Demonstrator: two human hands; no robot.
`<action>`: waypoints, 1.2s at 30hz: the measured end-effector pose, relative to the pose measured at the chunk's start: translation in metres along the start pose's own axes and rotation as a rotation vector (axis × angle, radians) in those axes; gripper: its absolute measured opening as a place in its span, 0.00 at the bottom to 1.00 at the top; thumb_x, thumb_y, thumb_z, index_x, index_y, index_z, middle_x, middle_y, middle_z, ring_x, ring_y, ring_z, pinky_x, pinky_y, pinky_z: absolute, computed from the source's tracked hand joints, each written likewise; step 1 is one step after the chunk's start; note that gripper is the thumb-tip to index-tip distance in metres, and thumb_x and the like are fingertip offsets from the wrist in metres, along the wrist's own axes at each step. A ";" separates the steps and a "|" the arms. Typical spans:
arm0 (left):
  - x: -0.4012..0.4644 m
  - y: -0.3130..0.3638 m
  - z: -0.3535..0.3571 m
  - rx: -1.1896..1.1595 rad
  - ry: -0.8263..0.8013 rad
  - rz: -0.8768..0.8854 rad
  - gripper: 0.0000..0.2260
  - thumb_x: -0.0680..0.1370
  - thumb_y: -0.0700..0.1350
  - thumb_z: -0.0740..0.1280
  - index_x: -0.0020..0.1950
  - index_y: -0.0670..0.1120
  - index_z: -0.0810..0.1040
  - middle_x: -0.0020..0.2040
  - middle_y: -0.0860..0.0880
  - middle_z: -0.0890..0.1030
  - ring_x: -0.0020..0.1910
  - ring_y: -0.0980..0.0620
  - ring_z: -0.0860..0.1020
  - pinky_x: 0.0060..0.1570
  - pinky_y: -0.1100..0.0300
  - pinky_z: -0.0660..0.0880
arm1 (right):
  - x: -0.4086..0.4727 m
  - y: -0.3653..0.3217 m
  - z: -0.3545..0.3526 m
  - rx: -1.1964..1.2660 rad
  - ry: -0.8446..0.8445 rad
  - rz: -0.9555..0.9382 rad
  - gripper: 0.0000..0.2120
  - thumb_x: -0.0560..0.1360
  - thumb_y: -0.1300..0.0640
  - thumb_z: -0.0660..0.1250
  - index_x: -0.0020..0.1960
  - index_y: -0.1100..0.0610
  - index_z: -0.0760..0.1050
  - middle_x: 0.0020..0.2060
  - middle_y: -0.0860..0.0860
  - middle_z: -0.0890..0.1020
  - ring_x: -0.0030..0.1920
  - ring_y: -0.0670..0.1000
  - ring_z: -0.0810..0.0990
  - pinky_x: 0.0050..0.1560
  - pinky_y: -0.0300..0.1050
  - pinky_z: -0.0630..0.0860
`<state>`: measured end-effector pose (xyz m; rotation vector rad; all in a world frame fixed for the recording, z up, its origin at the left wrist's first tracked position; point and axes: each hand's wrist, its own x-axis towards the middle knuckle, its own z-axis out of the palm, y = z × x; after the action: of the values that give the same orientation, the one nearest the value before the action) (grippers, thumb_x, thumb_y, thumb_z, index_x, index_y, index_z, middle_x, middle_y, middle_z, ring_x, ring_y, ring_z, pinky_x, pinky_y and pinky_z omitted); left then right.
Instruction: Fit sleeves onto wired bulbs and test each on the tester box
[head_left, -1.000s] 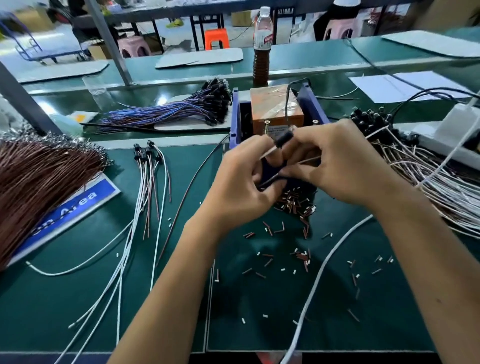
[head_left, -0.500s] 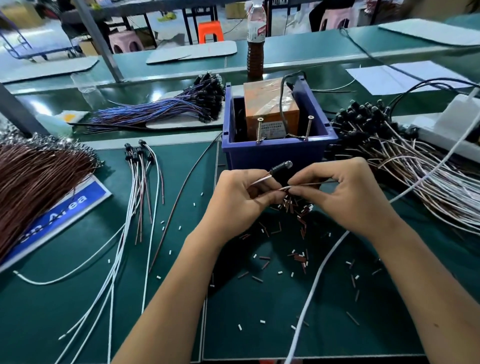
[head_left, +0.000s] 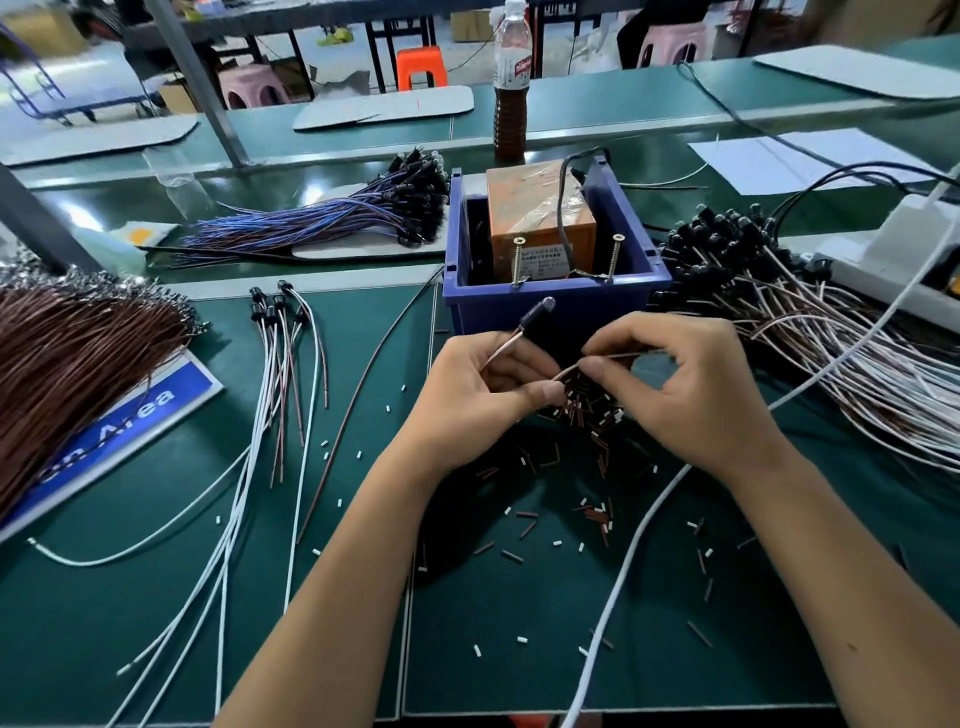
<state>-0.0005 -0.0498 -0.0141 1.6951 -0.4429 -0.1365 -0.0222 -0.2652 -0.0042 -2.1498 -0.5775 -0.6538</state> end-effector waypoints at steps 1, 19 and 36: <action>-0.001 0.000 -0.001 -0.038 0.001 0.016 0.04 0.74 0.35 0.76 0.46 0.42 0.84 0.41 0.43 0.87 0.39 0.53 0.85 0.40 0.66 0.77 | 0.000 -0.002 0.000 -0.042 0.103 -0.039 0.02 0.78 0.61 0.75 0.46 0.58 0.85 0.42 0.46 0.85 0.44 0.44 0.83 0.48 0.41 0.78; -0.007 0.008 0.006 -0.517 -0.255 -0.056 0.02 0.78 0.38 0.69 0.48 0.44 0.80 0.36 0.45 0.81 0.24 0.59 0.65 0.26 0.68 0.63 | 0.005 -0.010 -0.003 1.261 0.287 0.532 0.13 0.85 0.54 0.60 0.51 0.57 0.81 0.37 0.50 0.79 0.26 0.44 0.68 0.27 0.37 0.66; -0.004 0.016 0.010 -0.543 0.017 0.058 0.10 0.77 0.36 0.69 0.39 0.47 0.83 0.56 0.38 0.86 0.24 0.58 0.61 0.25 0.68 0.61 | 0.005 0.008 -0.018 1.237 0.473 0.526 0.16 0.86 0.52 0.58 0.46 0.54 0.80 0.33 0.49 0.77 0.27 0.45 0.66 0.24 0.38 0.62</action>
<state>-0.0113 -0.0596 -0.0014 1.1484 -0.3984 -0.1815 -0.0184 -0.2828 0.0046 -0.8609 -0.0574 -0.3190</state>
